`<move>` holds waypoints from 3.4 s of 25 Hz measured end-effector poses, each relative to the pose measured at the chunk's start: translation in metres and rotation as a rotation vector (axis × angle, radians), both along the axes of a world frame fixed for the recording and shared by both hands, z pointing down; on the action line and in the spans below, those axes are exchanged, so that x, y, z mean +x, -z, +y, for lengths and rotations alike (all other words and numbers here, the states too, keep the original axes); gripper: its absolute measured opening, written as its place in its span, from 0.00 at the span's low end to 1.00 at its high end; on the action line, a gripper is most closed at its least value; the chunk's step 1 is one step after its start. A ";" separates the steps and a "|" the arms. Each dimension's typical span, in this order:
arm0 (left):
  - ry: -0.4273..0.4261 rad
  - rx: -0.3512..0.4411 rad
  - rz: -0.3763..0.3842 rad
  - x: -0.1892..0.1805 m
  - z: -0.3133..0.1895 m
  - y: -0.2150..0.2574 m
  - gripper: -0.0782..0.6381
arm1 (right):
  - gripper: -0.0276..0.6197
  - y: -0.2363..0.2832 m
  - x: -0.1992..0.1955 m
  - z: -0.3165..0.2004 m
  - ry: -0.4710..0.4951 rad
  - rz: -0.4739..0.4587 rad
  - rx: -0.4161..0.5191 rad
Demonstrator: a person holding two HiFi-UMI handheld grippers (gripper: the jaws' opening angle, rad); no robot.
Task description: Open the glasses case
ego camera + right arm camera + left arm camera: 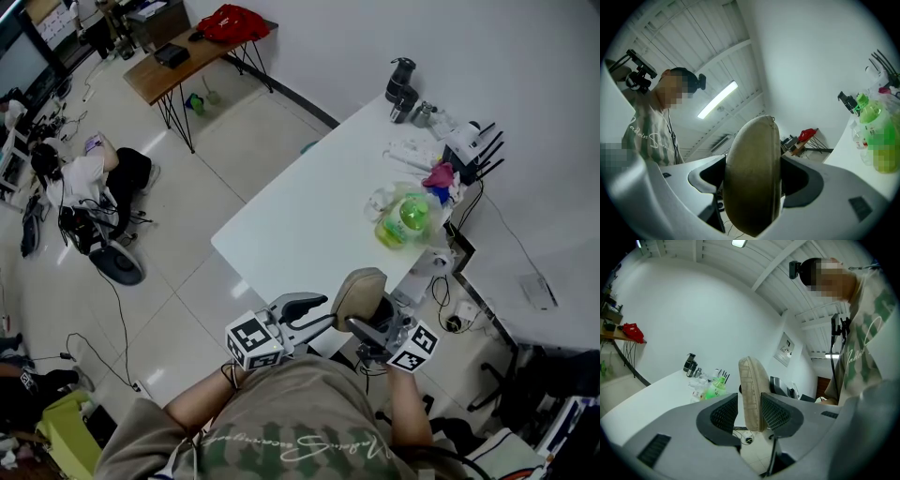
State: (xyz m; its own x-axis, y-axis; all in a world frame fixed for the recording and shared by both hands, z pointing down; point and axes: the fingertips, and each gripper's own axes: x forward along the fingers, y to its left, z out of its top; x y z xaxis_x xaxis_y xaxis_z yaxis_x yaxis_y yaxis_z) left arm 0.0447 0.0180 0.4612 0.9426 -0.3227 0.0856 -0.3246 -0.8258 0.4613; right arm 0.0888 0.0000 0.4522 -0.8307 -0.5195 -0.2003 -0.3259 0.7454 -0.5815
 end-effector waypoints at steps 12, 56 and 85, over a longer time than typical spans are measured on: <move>-0.021 -0.005 -0.015 -0.004 0.002 -0.005 0.31 | 0.60 0.001 -0.004 0.009 0.035 0.034 0.033; -0.112 0.023 -0.056 0.010 -0.008 -0.007 0.28 | 0.62 0.010 -0.010 0.007 0.070 0.073 0.098; 0.050 0.130 -0.118 -0.007 -0.035 -0.003 0.22 | 0.62 0.008 -0.021 -0.005 0.005 0.170 0.078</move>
